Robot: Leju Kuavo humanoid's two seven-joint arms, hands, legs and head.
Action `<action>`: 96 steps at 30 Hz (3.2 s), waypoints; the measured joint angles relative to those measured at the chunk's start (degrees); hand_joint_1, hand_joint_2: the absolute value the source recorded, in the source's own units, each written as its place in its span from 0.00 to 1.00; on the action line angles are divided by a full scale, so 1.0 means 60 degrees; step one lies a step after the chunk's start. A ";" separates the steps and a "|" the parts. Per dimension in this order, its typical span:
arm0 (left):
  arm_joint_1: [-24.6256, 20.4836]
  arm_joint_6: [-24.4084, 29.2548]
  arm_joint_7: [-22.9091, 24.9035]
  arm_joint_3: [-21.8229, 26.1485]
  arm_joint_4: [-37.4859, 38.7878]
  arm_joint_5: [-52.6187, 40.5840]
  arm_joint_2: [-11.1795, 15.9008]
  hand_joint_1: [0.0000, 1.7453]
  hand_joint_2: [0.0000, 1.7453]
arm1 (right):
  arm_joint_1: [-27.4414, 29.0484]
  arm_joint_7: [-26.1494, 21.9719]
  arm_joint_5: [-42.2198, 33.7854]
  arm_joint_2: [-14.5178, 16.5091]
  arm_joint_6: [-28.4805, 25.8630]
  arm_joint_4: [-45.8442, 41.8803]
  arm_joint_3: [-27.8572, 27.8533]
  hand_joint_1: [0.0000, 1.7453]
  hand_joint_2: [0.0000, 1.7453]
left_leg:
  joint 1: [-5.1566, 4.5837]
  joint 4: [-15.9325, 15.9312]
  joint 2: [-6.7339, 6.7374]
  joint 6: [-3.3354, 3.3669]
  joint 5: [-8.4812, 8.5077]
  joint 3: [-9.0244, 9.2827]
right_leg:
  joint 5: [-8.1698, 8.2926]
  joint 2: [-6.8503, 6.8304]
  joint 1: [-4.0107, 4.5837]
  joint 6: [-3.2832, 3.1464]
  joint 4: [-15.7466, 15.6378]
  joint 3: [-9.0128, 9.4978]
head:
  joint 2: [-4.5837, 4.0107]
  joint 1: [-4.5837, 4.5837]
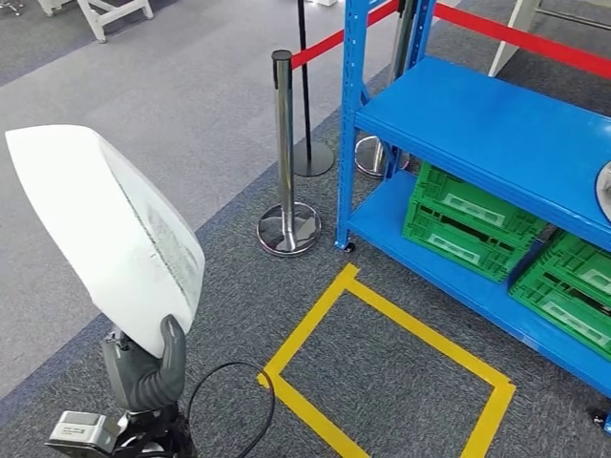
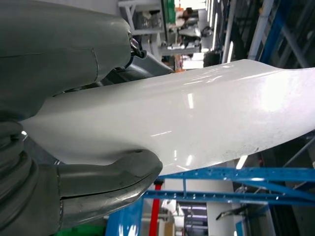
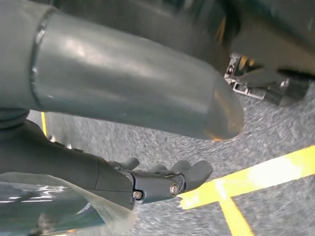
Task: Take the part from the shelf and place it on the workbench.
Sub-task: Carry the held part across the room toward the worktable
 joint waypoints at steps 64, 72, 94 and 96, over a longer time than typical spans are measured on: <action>0.0568 -0.1141 0.0003 0.0777 -0.0640 0.0307 -0.0371 1.00 1.00 | -0.0122 0.0222 0.1140 0.0101 0.0171 -0.0012 0.0042 0.00 0.00 | 0.0106 0.1559 0.0443 -0.0087 -0.0577 -0.0756 | 0.0148 -0.0447 0.0080 -0.0118 -0.0013 -0.0115 | 0.0000 0.0023; 0.0593 -0.1121 0.0003 0.0777 -0.0643 0.0299 -0.0379 1.00 1.00 | -0.0177 0.0231 0.1156 0.0125 0.0210 -0.0013 0.0042 0.00 0.00 | -0.0142 -0.0952 0.1223 0.0249 0.0571 0.0404 | -0.0152 -0.1372 0.0161 0.0129 -0.0094 0.0230 | 0.0000 0.0018; 0.0447 -0.1052 0.0004 0.0783 -0.0628 0.0313 -0.0401 1.00 1.00 | -0.0140 0.0200 0.1252 0.0125 0.0203 -0.0027 0.0023 0.00 0.00 | 0.0105 0.1368 0.0403 -0.0060 -0.0590 -0.0630 | 0.0233 -0.0292 0.0080 -0.0094 -0.0115 -0.0103 | 0.0000 0.0020; 0.0434 -0.1021 0.0005 0.0780 -0.0588 0.0312 -0.0401 1.00 1.00 | -0.0145 0.0195 0.1201 0.0111 0.0196 -0.0027 0.0006 0.00 0.00 | 0.0142 0.1475 0.0484 -0.0076 -0.0387 -0.0728 | 0.0162 -0.0589 0.0097 -0.0087 -0.0115 -0.0033 | 0.0000 0.0018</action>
